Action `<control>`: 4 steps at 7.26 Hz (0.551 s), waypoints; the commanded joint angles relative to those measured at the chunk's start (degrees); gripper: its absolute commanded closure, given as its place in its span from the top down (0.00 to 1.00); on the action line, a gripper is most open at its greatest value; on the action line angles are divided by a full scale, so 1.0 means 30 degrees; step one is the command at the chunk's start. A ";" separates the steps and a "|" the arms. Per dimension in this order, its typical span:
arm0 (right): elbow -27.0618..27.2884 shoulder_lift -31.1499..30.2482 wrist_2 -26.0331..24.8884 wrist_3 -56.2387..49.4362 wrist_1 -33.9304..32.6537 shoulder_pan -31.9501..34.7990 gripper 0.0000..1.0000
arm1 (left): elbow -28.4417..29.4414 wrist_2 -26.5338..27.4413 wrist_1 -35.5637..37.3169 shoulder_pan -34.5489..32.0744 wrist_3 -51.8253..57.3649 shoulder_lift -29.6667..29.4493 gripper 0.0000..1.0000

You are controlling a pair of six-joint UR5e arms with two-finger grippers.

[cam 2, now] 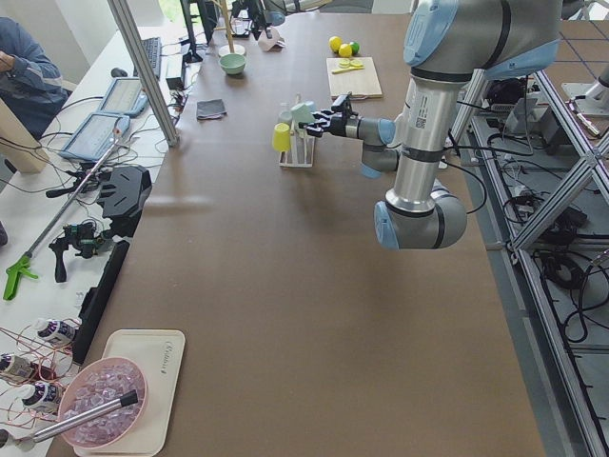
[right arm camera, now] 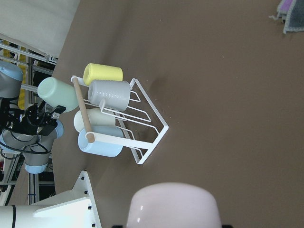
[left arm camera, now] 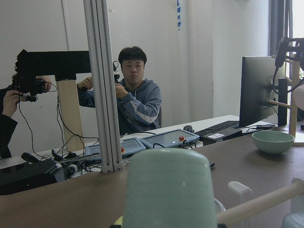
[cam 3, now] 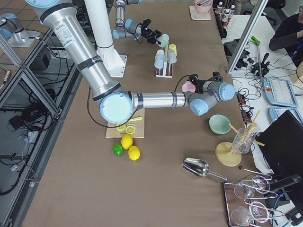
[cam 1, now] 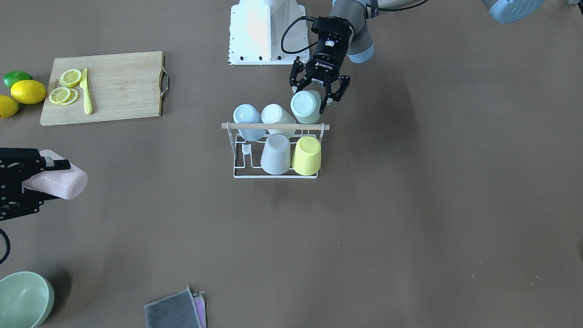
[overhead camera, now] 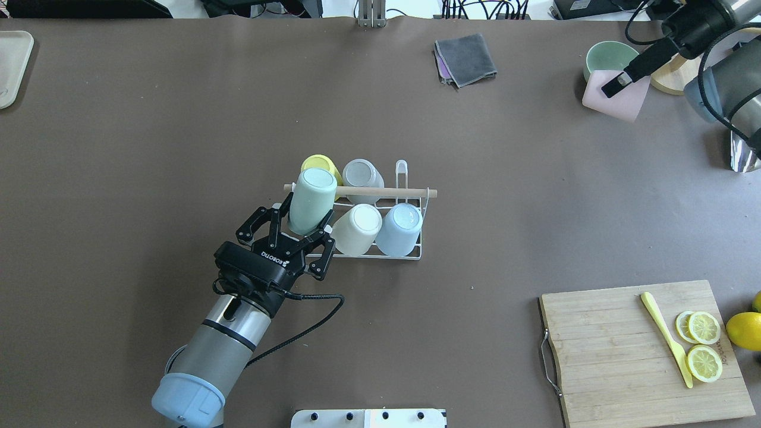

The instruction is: Place cup on cup holder

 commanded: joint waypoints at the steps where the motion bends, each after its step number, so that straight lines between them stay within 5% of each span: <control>1: -0.0134 0.0025 0.0407 -0.0076 -0.0389 -0.0047 0.00 | -0.0019 0.0111 -0.0032 -0.0030 -0.0090 -0.0024 0.98; 4: -0.0163 0.0896 -0.2331 -0.0283 -0.0796 -0.0077 0.00 | -0.0136 0.0141 -0.0062 -0.0118 -0.0002 0.0006 0.98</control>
